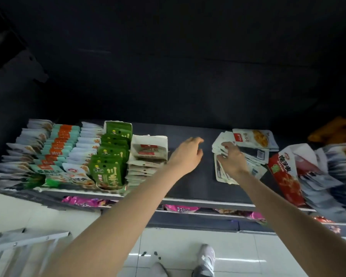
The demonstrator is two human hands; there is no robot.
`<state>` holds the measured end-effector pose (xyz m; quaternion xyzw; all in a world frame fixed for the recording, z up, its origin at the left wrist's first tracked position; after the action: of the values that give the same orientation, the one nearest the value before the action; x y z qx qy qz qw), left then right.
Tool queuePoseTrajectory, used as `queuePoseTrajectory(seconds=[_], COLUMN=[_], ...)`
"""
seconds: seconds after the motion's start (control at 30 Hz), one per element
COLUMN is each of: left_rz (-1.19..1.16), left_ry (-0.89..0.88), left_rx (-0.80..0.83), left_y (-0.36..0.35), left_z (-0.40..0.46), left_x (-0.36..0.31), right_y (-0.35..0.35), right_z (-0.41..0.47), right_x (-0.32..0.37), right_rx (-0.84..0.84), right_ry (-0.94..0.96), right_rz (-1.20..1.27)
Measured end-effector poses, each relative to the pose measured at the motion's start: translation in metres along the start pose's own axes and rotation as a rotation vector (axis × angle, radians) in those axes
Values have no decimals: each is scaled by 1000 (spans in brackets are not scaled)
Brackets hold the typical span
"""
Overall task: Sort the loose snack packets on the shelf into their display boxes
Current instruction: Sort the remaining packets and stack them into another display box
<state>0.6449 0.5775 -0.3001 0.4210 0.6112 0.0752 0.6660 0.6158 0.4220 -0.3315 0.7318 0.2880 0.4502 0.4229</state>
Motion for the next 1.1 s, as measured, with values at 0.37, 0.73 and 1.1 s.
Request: queuePoseTrajectory(seconds=[0.37,0.73,1.1], left_rz=[199,-394,-303], left_ry=[109,346,76], left_rx=[384,104,-294], left_y=[-124,-109,35], left_z=[87,67,2], left_x=[21,19,-20], right_y=[7,-6,42], right_z=[104,51,-13], right_x=[-114,-75,36], right_rx=[117,-259,-123], right_ry=[-60,380,324], right_rz=[-371,-553,440])
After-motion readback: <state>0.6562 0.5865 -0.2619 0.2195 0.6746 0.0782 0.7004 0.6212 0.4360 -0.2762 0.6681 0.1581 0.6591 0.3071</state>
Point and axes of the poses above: each hand's wrist, its own z-axis towards the middle knuckle, its own y-axis out of the back of the hand, x = y × z, the point moved 3 cm from there along z, towards the middle knuckle, and after that the axes turned 9 degrees about -z, right-handed, at the moved point
